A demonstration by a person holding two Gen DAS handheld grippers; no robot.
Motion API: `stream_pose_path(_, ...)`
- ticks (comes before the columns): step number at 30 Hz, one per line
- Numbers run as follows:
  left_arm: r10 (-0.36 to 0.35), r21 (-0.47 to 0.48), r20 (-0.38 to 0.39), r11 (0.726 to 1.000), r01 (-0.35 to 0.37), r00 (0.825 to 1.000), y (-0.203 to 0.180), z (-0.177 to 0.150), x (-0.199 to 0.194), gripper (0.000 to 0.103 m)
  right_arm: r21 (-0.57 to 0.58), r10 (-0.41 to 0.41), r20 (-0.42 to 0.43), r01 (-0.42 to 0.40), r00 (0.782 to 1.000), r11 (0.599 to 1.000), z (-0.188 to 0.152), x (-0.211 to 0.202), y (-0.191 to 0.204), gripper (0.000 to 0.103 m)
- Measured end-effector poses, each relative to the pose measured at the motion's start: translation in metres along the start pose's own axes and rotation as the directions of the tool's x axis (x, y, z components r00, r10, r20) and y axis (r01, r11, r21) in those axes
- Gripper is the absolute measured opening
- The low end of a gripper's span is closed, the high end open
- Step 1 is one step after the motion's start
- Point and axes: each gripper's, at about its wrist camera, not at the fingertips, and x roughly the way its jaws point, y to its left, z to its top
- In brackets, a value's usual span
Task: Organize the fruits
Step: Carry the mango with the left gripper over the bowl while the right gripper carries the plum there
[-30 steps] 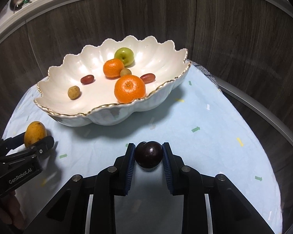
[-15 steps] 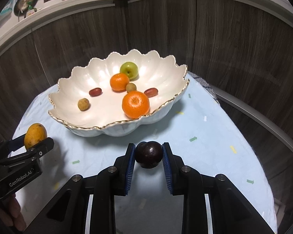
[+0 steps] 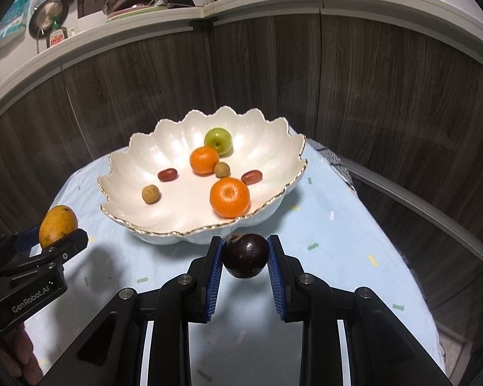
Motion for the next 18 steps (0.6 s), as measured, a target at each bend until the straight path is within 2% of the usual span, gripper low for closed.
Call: stream_pose_path(18,-0.012,0.032,0.074,0.999,0.010,0.997,-0.016,0.043,-0.017,0.066,-0.008,0.017,0.079,-0.016,0.997,1.000,0.039,-0.011,-0.006,0.029)
